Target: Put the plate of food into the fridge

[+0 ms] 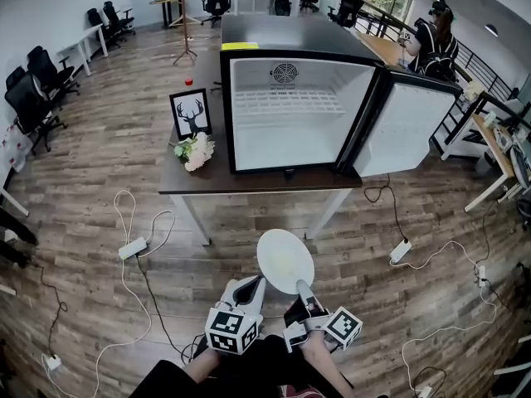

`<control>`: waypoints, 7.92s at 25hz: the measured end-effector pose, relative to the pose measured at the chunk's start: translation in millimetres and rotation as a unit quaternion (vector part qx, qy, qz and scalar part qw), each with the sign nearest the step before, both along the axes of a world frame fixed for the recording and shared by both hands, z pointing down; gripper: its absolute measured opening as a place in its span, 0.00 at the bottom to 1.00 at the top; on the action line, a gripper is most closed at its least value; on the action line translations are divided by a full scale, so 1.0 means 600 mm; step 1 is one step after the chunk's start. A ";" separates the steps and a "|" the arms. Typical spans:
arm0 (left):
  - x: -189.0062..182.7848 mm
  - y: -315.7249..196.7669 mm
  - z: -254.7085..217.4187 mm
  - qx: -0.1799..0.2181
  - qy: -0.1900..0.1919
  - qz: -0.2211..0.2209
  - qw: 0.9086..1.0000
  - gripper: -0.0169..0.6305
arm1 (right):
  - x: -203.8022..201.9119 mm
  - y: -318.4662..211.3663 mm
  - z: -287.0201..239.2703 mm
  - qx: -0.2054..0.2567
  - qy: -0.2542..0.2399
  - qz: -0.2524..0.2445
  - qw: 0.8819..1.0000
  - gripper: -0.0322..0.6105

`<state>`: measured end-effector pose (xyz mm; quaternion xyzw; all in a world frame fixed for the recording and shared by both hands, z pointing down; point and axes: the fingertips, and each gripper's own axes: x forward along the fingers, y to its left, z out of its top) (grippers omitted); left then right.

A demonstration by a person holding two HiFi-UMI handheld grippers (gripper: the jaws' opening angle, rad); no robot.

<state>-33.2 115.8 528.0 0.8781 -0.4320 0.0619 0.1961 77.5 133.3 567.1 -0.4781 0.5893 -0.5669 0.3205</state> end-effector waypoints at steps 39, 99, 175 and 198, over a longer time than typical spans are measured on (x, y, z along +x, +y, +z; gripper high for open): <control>-0.011 -0.374 -0.027 0.010 0.013 0.124 0.992 0.04 | -0.049 -0.344 -0.005 -0.010 -0.004 0.109 0.994 0.11; 0.248 -0.713 0.020 -0.037 -0.011 0.057 0.998 0.04 | 0.204 -0.743 0.068 -0.106 -0.010 0.087 0.990 0.12; 0.191 -0.722 0.097 -0.097 -0.066 -0.018 0.993 0.04 | 0.091 -0.751 0.059 0.046 0.437 -0.273 0.856 0.52; 0.229 -0.702 0.109 -0.105 -0.055 0.004 0.993 0.04 | 0.149 -0.718 0.046 0.048 0.599 -0.240 0.763 0.06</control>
